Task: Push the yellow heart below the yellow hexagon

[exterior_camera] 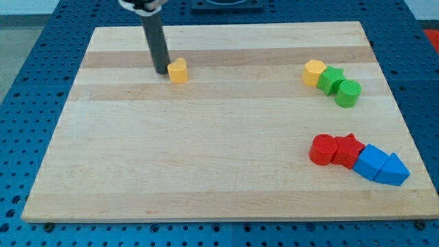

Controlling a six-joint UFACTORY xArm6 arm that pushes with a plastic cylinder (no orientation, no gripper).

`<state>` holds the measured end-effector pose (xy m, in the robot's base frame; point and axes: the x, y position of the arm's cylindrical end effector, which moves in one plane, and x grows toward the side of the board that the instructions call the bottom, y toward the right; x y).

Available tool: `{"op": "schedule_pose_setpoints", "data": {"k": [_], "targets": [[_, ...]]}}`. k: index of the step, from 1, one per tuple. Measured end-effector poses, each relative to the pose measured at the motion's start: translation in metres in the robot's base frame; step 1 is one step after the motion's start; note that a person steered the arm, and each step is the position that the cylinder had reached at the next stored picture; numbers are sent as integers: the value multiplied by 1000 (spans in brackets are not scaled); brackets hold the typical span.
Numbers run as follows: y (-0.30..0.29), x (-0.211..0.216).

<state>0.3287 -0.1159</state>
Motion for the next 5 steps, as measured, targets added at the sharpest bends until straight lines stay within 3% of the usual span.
{"op": "schedule_pose_setpoints", "data": {"k": [3,5], "targets": [[109,0],[63,-33]]}}
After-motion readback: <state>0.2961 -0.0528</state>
